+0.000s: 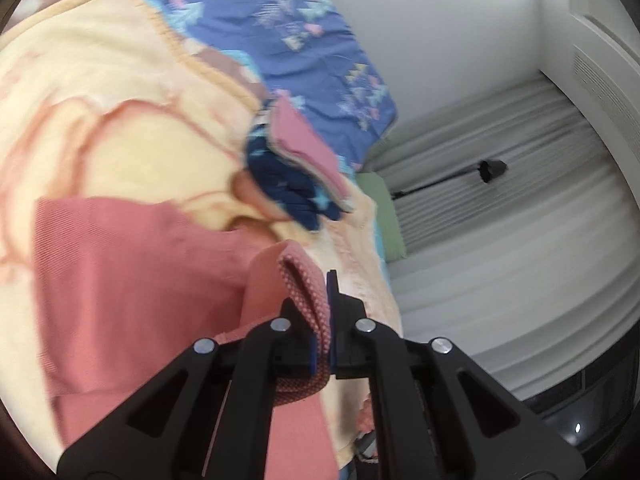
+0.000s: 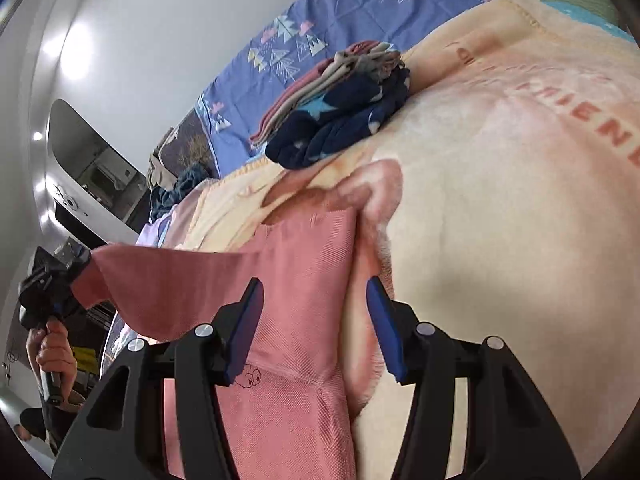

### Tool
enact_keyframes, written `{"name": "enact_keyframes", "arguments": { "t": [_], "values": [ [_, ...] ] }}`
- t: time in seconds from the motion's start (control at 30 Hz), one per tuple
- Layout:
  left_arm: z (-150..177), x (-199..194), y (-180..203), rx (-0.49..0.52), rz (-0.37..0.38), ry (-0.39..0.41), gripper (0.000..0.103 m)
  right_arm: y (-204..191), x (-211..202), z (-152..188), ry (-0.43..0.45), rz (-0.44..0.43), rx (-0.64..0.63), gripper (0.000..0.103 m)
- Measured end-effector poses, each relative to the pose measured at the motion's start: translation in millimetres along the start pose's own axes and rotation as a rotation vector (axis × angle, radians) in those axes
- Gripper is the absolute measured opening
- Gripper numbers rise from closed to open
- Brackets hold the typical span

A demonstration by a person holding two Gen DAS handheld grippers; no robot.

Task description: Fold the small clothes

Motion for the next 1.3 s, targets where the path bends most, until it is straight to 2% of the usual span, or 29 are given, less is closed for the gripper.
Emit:
{"name": "enact_keyframes", "arguments": {
  "t": [0.23, 0.33, 0.4, 0.47, 0.5, 0.53, 0.67, 0.73, 0.8, 0.97, 1.03, 1.17, 1.3],
  "values": [
    [-1.1, -29.6, -86.3, -0.115, -0.073, 0.019, 0.003, -13.2, 26.1, 3.7, -0.062, 0.021, -0.046, 0.054],
    [2.6, -32.1, -117.3, -0.166, -0.093, 0.0, 0.005, -17.4, 36.7, 2.2, -0.074, 0.028, -0.053, 0.054],
    [5.5, -32.6, -131.2, -0.169, -0.142, -0.006, 0.006, -22.1, 44.6, 2.4, -0.086, 0.037, -0.076, 0.053],
    [6.3, -37.6, -139.9, -0.15, -0.192, 0.015, 0.009, -27.8, 50.0, 4.3, -0.092, 0.06, -0.106, 0.043],
    [6.3, -43.6, -140.1, -0.129, -0.217, 0.039, 0.015, -30.6, 51.0, 5.7, -0.094, 0.066, -0.119, 0.033],
    [6.8, -46.2, -138.8, -0.106, -0.236, 0.057, 0.023, -33.7, 51.3, 7.7, -0.091, 0.07, -0.134, 0.029],
    [11.6, -61.9, -120.2, 0.063, -0.376, 0.107, 0.034, -43.0, 51.0, 17.5, -0.095, 0.104, -0.184, 0.026],
    [21.3, -72.3, -109.4, 0.137, -0.432, 0.121, 0.043, -42.6, 47.1, 24.4, -0.111, 0.106, -0.178, 0.026],
    [35.3, -85.5, -101.0, 0.195, -0.454, 0.121, 0.048, -42.7, 36.3, 34.2, -0.123, 0.109, -0.186, 0.026],
    [95.4, -121.5, -79.2, 0.325, -0.493, 0.113, 0.056, -46.2, -12.5, 68.5, -0.139, 0.086, -0.204, 0.028],
    [126.3, -137.8, -71.0, 0.361, -0.482, 0.108, 0.059, -48.3, -35.9, 90.2, -0.155, 0.064, -0.235, 0.034],
    [183.6, -162.6, -58.7, 0.4, -0.453, 0.11, 0.062, -49.5, -82.8, 133.7, -0.139, 0.053, -0.3, 0.036],
    [234.9, -178.1, -50.6, 0.417, -0.422, 0.098, 0.067, -37.7, -131.3, 174.6, -0.091, 0.021, -0.26, 0.042]
  ]
}}
Point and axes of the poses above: each gripper's, at about its wrist camera, not at the fingertips, and x roughly the way its jaws point, y to its right, z to its underside, the point moved 1 cm from there along x, roughly the way its jaws point, and after that the axes turned 2 degrees about y, right-handed, at the moved point
